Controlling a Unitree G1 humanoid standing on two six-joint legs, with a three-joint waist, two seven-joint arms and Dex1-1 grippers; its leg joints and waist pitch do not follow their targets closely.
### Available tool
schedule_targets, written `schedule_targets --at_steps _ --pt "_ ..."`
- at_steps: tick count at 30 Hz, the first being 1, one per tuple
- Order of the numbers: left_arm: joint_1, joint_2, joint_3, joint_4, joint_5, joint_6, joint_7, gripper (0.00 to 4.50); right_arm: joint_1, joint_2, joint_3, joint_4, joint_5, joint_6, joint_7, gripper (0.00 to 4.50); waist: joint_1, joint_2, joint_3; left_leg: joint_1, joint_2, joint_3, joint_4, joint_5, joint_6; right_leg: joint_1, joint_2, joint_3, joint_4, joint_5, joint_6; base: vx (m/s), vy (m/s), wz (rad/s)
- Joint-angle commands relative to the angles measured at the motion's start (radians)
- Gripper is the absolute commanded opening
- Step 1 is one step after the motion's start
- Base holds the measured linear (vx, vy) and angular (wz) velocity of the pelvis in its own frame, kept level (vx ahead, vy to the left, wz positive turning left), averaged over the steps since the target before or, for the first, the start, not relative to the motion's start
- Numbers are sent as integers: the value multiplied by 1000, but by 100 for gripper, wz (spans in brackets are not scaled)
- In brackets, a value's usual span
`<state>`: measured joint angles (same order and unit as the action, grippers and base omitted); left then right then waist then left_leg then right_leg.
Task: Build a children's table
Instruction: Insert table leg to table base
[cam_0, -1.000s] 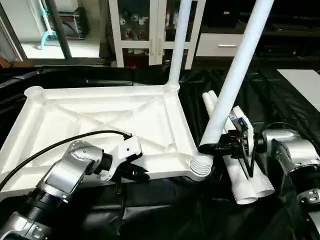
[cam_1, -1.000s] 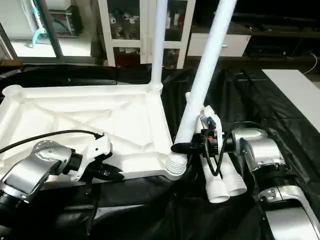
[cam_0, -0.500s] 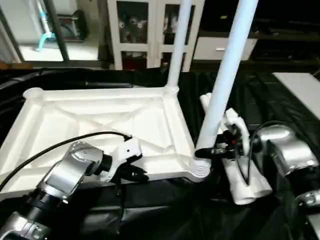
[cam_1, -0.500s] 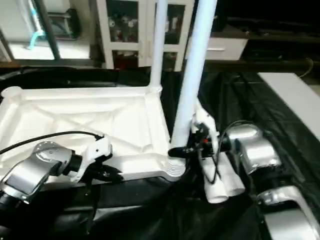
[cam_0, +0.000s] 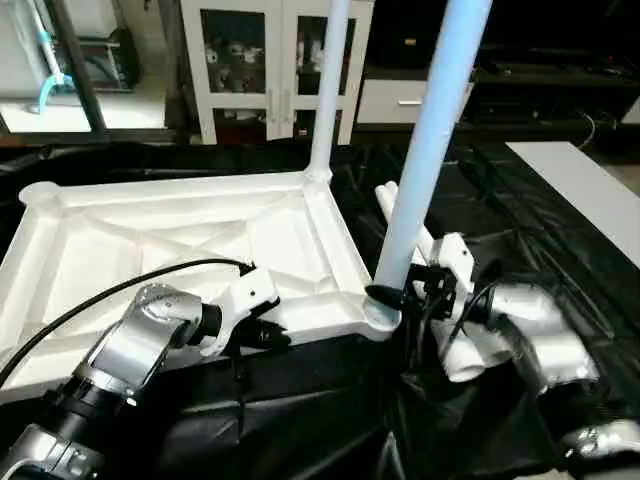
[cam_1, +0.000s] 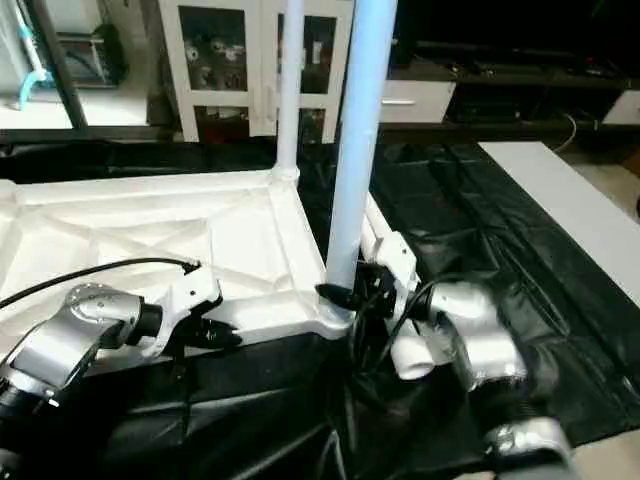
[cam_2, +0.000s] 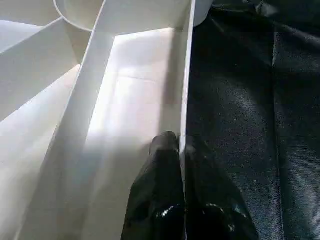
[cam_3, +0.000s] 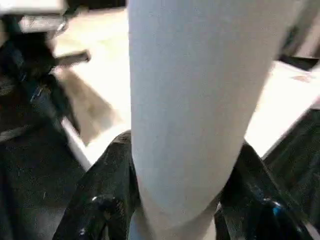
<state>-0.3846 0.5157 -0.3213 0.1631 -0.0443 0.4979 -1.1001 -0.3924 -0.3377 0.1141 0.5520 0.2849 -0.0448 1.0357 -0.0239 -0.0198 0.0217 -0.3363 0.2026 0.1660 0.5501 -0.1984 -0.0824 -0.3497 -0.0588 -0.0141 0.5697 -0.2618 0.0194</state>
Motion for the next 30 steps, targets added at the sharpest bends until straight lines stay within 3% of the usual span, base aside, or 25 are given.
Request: schedule_targets --at_steps 1,5,7,9,11,14,20,24,25,26,27,28,30 --pt "-53 -51 87 -53 -68 -50 50 0 136 1 77 203 -84 167 -77 184 -19 33 17 19 31 -38 -101 -731 -66 -58 -52 20 -110 -524 -82 0 0 0" --pt "-65 -69 108 -42 -69 -58 85 0 130 27 2 201 -7 258 -125 184 -17 32 20 19 29 -31 -98 -707 -58 -62 -53 25 -111 -515 -86 0 0 0" --pt "-66 -69 108 -42 -69 -58 86 0 130 27 0 201 -5 261 -125 184 -15 33 19 16 29 -31 -98 -688 -54 -59 -55 27 -110 -516 -87 0 0 0" --pt "-74 -76 111 -29 -66 -66 100 0 124 45 -60 188 44 353 -138 184 -11 36 11 9 32 -25 -98 -621 -54 -54 -55 33 -103 -436 -104 0 0 0" --pt "-77 -81 113 -25 -68 -67 109 0 115 53 -99 177 99 423 -157 184 -10 36 14 3 32 -19 -100 -576 -53 -51 -49 34 -96 -366 -126 0 0 0" --pt "-77 -80 112 -26 -68 -66 109 0 114 52 -99 171 105 438 -155 184 -5 38 16 2 30 -10 -94 -543 -50 -51 -54 35 -95 -367 -135 0 0 0" --pt "-74 -77 109 -30 -66 -65 109 0 144 18 -23 128 34 422 -103 184 -2 36 18 1 30 -10 -91 -527 -45 -52 -57 38 -99 -423 -120 0 0 0" --pt "-74 -73 107 -27 -60 -68 105 0 182 -27 82 64 -44 385 -45 184 1 35 19 1 31 -9 -92 -512 -43 -51 -56 38 -99 -414 -113 0 0 0" --pt "-74 -73 107 -27 -60 -68 105 0 182 -27 82 64 -44 385 -45 184 1 35 18 -1 31 -10 -92 -508 -43 -49 -56 37 -97 -413 -112 0 0 0" --pt "-75 -68 102 -25 -52 -72 101 0 195 -72 165 61 -133 305 -11 184 1 36 20 -2 32 -10 -93 -512 -44 -50 -57 37 -99 -420 -111 0 0 0" --pt "-75 -67 101 -24 -50 -73 101 0 195 -78 176 62 -146 293 -7 184 0 34 20 0 31 -9 -90 -524 -43 -51 -57 35 -101 -437 -105 0 0 0" --pt "-76 -63 99 -23 -47 -75 99 0 196 -102 216 80 -204 231 0 184 0 34 21 -2 30 -11 -91 -524 -41 -50 -57 36 -100 -446 -102 0 0 0" --pt "-76 -62 99 -23 -46 -76 98 0 194 -109 220 102 -222 200 -9 184 -3 33 23 -1 30 -13 -92 -544 -40 -55 -59 37 -105 -490 -90 0 0 0"
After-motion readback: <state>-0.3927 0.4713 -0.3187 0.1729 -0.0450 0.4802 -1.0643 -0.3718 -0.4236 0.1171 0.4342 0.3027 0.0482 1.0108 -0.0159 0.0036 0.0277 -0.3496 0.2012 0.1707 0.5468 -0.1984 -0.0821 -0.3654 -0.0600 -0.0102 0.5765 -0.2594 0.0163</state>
